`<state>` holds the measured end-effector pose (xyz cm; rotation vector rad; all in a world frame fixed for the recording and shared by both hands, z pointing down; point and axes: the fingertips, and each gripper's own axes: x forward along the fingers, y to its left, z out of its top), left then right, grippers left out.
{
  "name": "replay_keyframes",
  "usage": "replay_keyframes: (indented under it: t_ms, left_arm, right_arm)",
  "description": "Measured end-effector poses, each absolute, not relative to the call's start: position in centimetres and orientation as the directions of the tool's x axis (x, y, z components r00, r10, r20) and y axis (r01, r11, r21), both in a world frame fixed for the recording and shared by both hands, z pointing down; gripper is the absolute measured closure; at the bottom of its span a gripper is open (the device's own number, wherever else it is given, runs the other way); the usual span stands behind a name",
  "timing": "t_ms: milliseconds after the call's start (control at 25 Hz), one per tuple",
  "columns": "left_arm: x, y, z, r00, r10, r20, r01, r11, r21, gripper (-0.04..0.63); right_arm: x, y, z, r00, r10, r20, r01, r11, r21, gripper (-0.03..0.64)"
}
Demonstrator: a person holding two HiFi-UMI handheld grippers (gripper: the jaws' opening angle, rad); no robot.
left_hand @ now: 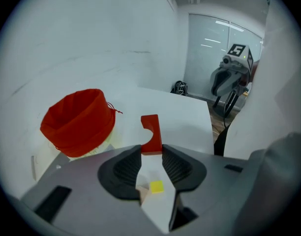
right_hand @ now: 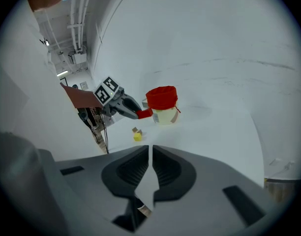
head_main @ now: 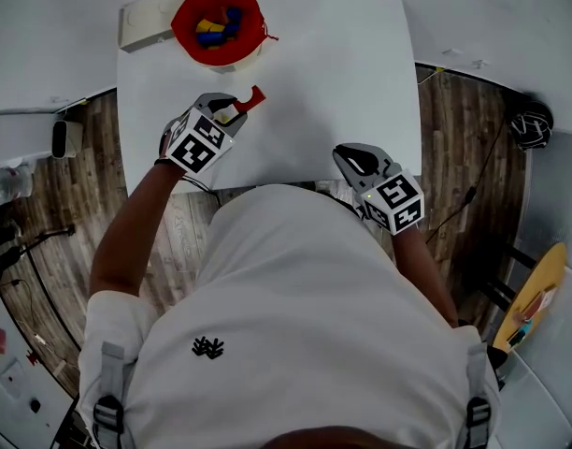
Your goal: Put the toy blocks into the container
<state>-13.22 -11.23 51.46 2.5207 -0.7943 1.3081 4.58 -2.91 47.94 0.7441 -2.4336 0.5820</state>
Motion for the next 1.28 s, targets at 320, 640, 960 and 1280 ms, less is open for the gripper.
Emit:
replay_keyframes:
  t_ms: [320,640,960,1280]
  left_arm:
    - [-17.3,-17.4,44.5,0.450,-0.448,0.772,-0.562,-0.815,-0.145,0.459]
    - [-19.2,-25.2,43.6,0.361,-0.486,0.796,-0.571,-0.790,-0.223,0.459]
    - [-19.8,-29.8,47.2,0.273,-0.407,0.872,-0.577,-0.794,-0.190,0.459]
    - [-20.4,-31.8,50.5,0.117,-0.322,0.939,-0.559,-0.803,-0.206,0.457]
  right_arm:
    - [3.8,-2.6,48.0,-0.696,-0.406,0.592,-0.635,0.733,-0.243,0.591]
    - [5.1,-1.8,48.3,-0.666,-0.424,0.613,-0.671,0.699,-0.246,0.591]
    - [7.3,-1.3,48.2,-0.644,-0.456,0.614,-0.708,0.659,-0.253,0.591]
    - [9.7,-0.5,48.4,-0.626,-0.474,0.619,-0.732,0.630,-0.259,0.592]
